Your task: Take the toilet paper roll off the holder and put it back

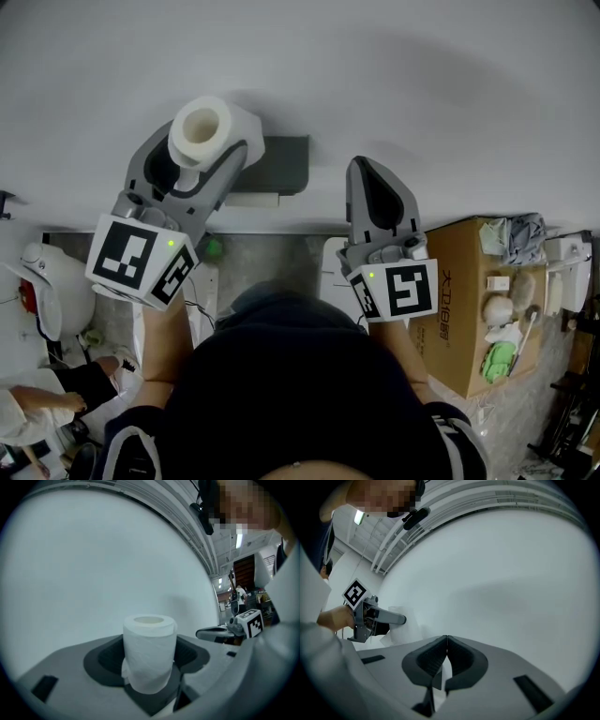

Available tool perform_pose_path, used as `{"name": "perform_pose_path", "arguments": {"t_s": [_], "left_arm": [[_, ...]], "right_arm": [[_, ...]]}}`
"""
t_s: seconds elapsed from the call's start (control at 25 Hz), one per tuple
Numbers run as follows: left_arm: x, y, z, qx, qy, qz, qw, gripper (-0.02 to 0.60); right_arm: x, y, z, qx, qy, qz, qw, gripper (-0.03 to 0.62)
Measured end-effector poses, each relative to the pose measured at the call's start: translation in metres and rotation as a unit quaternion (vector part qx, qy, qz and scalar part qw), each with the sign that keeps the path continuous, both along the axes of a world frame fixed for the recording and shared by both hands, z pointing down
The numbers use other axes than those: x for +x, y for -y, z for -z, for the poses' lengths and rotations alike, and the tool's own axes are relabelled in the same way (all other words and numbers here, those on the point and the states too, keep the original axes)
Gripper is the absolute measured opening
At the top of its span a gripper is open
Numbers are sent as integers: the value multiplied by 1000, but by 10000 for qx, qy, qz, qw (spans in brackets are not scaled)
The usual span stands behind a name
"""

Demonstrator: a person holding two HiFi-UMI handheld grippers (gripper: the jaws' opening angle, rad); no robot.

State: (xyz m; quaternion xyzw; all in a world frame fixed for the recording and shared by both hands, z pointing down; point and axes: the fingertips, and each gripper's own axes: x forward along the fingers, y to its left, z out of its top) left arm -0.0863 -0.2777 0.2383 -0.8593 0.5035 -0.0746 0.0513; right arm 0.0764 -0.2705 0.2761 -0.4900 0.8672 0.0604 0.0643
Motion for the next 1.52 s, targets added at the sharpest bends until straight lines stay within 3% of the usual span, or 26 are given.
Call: {"name": "perform_pose_path", "arguments": {"t_s": [1.52], "left_arm": [[31, 20, -52, -476, 162, -330, 9982, 298]], "right_arm": [[12, 0, -7, -128, -39, -77, 9999, 15]]}}
